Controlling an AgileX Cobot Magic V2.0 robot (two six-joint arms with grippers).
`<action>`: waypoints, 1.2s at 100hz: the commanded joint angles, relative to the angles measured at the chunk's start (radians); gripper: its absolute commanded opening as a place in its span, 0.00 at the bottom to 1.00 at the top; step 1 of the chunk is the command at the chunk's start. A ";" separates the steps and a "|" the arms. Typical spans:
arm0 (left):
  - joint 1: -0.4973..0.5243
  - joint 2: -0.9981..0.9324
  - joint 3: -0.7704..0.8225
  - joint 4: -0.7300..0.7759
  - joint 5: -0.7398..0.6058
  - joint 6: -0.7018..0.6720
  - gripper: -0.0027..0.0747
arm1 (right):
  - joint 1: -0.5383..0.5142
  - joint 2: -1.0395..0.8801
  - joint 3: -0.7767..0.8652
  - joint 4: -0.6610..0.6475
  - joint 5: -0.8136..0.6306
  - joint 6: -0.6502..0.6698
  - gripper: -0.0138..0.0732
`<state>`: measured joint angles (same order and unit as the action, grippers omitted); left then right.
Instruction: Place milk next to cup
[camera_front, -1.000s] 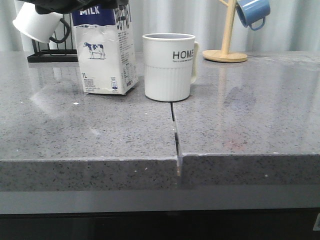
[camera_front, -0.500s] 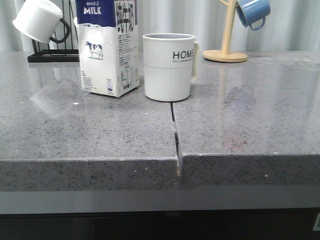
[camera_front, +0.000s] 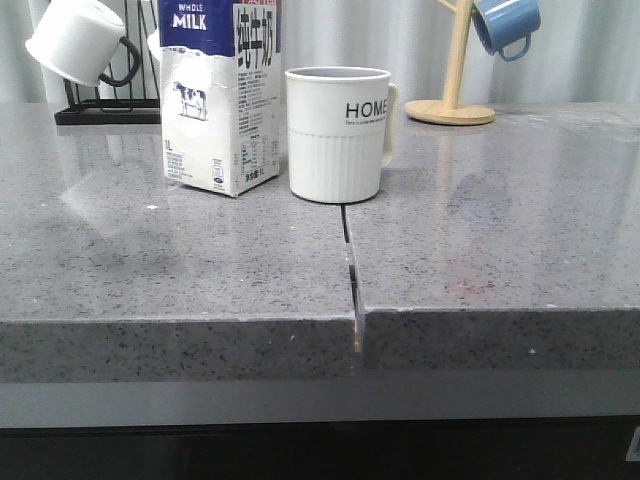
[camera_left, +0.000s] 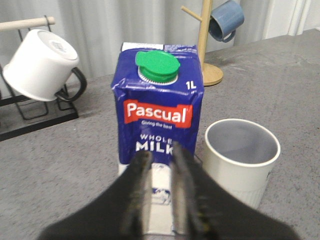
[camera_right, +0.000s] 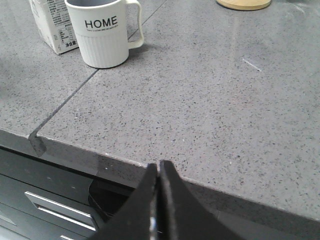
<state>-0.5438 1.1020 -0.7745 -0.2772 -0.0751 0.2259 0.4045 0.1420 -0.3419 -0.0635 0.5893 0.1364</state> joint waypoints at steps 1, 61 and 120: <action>0.038 -0.073 -0.004 0.008 -0.020 0.000 0.01 | -0.002 0.009 -0.024 -0.002 -0.083 -0.005 0.09; 0.407 -0.515 0.205 0.012 0.263 0.000 0.01 | -0.002 0.009 -0.024 -0.002 -0.081 -0.005 0.09; 0.452 -0.828 0.540 0.012 0.157 -0.002 0.01 | -0.002 0.009 -0.024 -0.002 -0.081 -0.005 0.09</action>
<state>-0.0958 0.2905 -0.2481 -0.2590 0.2131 0.2259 0.4045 0.1420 -0.3419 -0.0635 0.5893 0.1380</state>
